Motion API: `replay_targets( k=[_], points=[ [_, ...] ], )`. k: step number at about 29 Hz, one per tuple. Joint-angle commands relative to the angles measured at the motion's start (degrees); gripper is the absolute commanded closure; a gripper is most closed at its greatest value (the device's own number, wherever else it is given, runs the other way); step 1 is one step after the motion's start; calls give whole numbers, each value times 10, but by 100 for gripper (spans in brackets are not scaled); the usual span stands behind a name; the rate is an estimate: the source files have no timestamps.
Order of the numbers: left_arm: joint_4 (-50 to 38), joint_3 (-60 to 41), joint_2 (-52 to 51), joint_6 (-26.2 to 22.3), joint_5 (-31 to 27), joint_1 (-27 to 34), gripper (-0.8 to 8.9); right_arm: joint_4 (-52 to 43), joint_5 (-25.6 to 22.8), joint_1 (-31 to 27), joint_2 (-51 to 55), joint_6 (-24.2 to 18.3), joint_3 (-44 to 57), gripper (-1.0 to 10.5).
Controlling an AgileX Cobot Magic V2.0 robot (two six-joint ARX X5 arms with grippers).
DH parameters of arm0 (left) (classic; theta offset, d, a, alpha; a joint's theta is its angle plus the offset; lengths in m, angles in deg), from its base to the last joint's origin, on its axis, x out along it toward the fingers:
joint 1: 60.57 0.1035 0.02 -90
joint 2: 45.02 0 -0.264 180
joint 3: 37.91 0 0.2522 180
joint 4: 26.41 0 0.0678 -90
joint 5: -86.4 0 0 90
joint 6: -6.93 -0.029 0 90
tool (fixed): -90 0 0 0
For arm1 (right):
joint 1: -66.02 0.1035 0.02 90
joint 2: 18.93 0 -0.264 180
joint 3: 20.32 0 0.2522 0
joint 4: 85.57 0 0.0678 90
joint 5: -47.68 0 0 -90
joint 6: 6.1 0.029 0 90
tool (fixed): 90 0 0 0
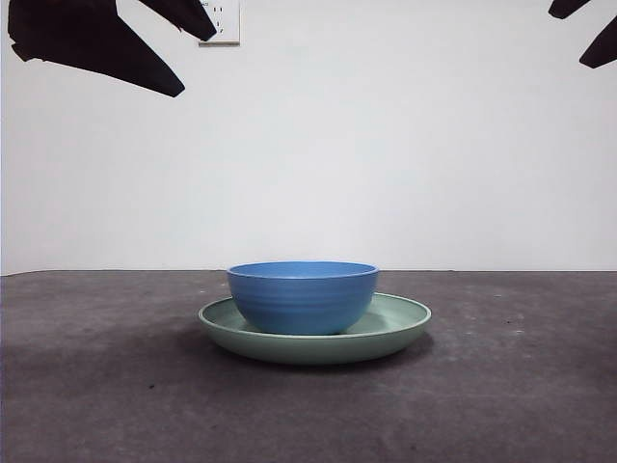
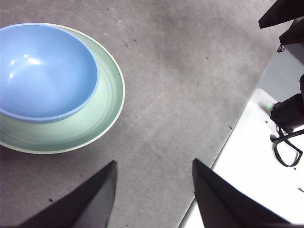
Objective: Pick up the blue bowl, put it on the green plate, put it on desk
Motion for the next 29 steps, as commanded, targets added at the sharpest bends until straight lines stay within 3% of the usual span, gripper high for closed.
replay_targets(
  k=[1,6,7,10,29],
  points=[
    [-5,7,3,-1,3,-4,557,-5,1,4,-4,-7,-9,736],
    [-5,7,3,-1,3,-4,575,-5,1,4,-5,-7,-9,737],
    [-5,7,3,-1,3,-4,609,-4,1,4,-4,-7,-9,751],
    [-5,7,3,-1,3,-4,808,-2,1,4,-5,-17,-9,944],
    [-5,7,3,-1,3,-4,804,-4,-1,3,-4,-20,-9,936]
  ],
)
